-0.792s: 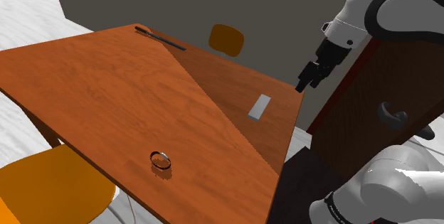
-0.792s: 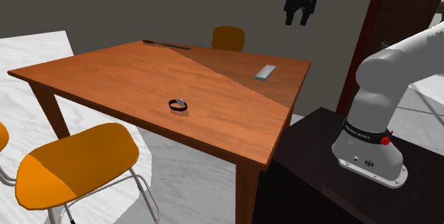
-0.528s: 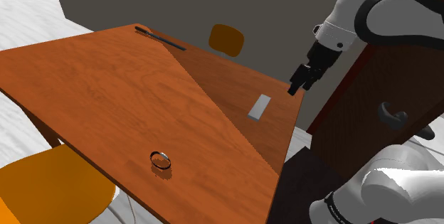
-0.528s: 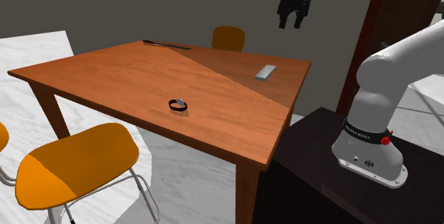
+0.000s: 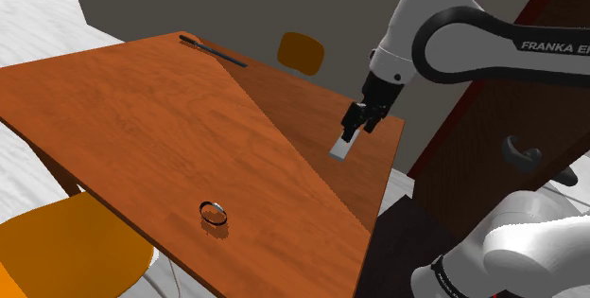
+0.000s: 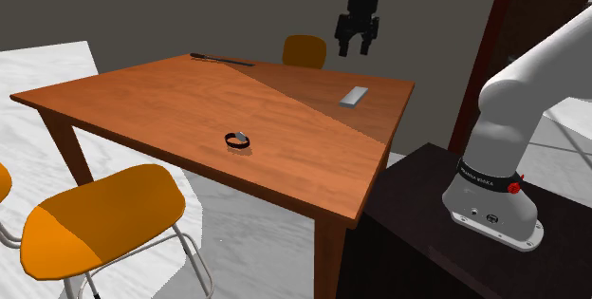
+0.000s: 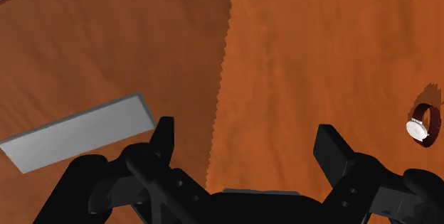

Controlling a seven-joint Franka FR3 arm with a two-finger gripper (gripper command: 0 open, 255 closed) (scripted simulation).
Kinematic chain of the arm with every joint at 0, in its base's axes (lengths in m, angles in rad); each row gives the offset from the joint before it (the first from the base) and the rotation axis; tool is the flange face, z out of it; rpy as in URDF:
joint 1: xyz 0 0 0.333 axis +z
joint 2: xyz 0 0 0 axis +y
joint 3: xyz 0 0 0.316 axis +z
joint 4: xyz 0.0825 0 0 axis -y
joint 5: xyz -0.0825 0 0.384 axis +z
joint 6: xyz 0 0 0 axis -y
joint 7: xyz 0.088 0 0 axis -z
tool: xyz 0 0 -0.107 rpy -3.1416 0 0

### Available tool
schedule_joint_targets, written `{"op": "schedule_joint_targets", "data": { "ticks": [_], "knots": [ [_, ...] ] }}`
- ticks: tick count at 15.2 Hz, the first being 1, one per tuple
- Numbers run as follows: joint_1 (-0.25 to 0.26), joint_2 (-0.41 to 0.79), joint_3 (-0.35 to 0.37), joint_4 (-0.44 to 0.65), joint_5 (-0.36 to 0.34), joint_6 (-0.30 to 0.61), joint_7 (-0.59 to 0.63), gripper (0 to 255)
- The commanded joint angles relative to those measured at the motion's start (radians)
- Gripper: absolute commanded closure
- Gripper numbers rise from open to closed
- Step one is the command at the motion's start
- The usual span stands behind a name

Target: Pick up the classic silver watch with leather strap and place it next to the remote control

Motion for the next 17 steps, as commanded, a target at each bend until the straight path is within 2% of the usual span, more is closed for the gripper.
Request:
{"op": "schedule_joint_targets", "data": {
  "ticks": [1, 9, 17],
  "knots": [
    [0.016, 0.052, 0.036, 0.022, 0.015, 0.027, 0.03, 0],
    [0.061, 0.297, 0.165, 0.133, 0.027, 0.146, 0.141, 0],
    [0.106, 0.577, 0.272, 0.307, -0.044, 0.226, 0.277, 0]
  ]
}}
